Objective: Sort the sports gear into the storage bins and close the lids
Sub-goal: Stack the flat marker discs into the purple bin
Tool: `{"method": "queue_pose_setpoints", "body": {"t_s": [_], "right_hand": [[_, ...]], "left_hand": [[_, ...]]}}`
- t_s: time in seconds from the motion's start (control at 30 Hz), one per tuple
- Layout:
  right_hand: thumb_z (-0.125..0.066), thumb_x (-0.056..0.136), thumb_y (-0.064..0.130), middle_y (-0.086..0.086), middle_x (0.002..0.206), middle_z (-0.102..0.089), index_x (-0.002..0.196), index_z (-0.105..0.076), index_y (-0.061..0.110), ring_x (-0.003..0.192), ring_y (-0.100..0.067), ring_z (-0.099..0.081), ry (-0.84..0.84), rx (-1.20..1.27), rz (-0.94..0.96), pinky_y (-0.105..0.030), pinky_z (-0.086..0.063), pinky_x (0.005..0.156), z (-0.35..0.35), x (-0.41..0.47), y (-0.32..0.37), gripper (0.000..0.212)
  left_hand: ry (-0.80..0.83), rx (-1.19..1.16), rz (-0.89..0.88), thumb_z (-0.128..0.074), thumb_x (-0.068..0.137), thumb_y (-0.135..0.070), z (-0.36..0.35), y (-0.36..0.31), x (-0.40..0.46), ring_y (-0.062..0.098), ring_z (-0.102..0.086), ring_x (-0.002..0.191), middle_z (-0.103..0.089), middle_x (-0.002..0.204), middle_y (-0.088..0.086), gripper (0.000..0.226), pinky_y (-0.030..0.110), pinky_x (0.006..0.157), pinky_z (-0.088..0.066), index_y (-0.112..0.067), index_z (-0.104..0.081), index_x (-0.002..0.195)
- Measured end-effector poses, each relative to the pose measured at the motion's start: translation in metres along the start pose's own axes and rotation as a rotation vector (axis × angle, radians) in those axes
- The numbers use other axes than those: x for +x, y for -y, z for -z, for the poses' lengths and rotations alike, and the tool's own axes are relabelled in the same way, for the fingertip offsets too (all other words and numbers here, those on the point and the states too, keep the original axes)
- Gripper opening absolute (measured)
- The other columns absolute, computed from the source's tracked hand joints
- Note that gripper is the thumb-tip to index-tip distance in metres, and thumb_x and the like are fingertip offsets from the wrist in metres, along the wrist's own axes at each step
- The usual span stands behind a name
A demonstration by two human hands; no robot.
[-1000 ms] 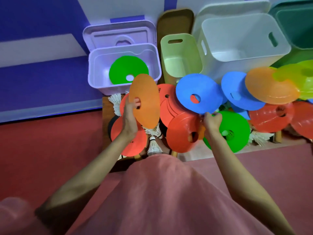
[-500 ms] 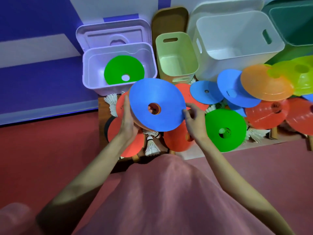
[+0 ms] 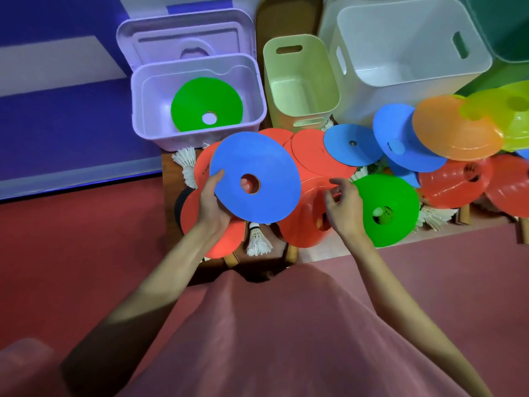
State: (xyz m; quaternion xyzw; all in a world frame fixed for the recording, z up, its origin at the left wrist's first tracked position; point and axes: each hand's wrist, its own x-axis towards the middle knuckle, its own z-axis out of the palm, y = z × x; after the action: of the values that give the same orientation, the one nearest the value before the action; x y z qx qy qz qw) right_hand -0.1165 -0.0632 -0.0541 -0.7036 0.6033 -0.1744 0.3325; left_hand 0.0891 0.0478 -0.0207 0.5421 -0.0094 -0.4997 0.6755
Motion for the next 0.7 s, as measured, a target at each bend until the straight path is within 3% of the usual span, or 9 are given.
{"method": "queue_pose_setpoints", "body": {"t_s": [0.17, 0.33, 0.53, 0.7], "right_hand": [[-0.06, 0.085, 0.02, -0.018, 0.11, -0.057, 0.107, -0.05, 0.004, 0.097, -0.037, -0.058, 0.126, -0.13, -0.182, -0.044, -0.048, 0.078, -0.009, -0.018, 0.003, 0.029], [-0.062, 0.084, 0.024, -0.019, 0.118, -0.045, 0.114, -0.041, 0.005, 0.098, -0.043, -0.057, 0.14, -0.294, -0.245, -0.046, -0.046, 0.076, -0.024, -0.045, 0.012, 0.04], [-0.068, 0.079, 0.019, -0.019, 0.125, -0.048, 0.125, -0.034, 0.003, 0.112, -0.037, -0.051, 0.126, -0.111, -0.267, -0.042, -0.043, 0.083, -0.035, -0.057, 0.018, 0.059], [-0.082, 0.062, 0.043, -0.014, 0.124, -0.043, 0.13, -0.034, 0.014, 0.107, -0.036, -0.053, -0.003, -0.078, -0.296, -0.04, -0.046, 0.082, -0.023, -0.064, 0.031, 0.088]], "left_hand": [[-0.067, -0.031, 0.009, -0.04, 0.099, -0.024, 0.012, -0.004, -0.001, 0.027, -0.062, 0.106, -0.063, 0.123, 0.013, 0.027, 0.043, 0.094, -0.049, -0.015, -0.063, 0.11], [-0.1, -0.001, 0.008, -0.04, 0.098, -0.021, 0.018, -0.004, -0.001, 0.022, -0.066, 0.092, -0.07, 0.102, 0.004, 0.027, 0.039, 0.085, -0.052, -0.021, -0.067, 0.097], [-0.101, 0.038, 0.03, -0.04, 0.098, -0.023, 0.03, 0.002, 0.002, 0.018, -0.067, 0.086, -0.073, 0.091, -0.001, 0.031, 0.037, 0.081, -0.049, -0.024, -0.069, 0.089], [-0.068, 0.048, 0.029, -0.04, 0.098, -0.024, 0.037, -0.001, 0.004, 0.02, -0.067, 0.091, -0.072, 0.098, 0.002, 0.027, 0.037, 0.08, -0.052, -0.019, -0.066, 0.1]]}}
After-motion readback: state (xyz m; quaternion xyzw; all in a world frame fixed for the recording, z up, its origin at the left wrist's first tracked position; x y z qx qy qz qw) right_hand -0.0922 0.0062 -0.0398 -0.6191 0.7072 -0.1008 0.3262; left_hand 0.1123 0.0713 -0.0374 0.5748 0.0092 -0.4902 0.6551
